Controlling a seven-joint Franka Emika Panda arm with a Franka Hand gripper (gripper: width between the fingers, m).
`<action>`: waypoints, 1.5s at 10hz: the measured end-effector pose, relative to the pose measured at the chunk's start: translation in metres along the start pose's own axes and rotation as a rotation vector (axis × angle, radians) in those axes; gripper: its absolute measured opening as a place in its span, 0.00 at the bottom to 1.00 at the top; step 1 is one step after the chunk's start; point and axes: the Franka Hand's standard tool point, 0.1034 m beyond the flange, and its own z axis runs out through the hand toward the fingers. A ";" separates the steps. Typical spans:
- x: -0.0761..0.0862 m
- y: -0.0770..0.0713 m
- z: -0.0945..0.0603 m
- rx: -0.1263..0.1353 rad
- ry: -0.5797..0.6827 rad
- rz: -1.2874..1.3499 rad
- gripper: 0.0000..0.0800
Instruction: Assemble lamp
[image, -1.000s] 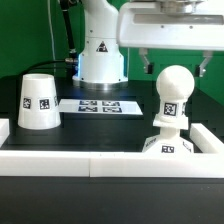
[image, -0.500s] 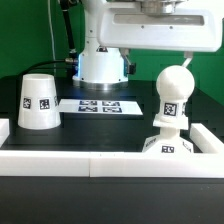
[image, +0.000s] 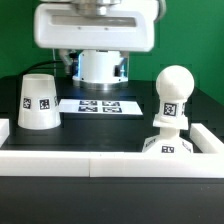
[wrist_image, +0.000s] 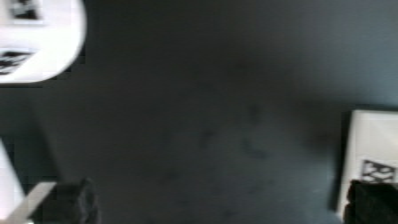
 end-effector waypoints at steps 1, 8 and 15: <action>0.000 0.003 0.001 -0.001 -0.001 -0.004 0.87; -0.008 0.053 0.000 0.001 0.004 -0.040 0.87; -0.053 0.071 0.017 0.004 0.005 -0.054 0.87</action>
Offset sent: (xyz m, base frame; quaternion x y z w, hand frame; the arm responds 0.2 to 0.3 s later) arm 0.0000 -0.0200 0.0000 0.0000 0.0000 0.0000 1.0000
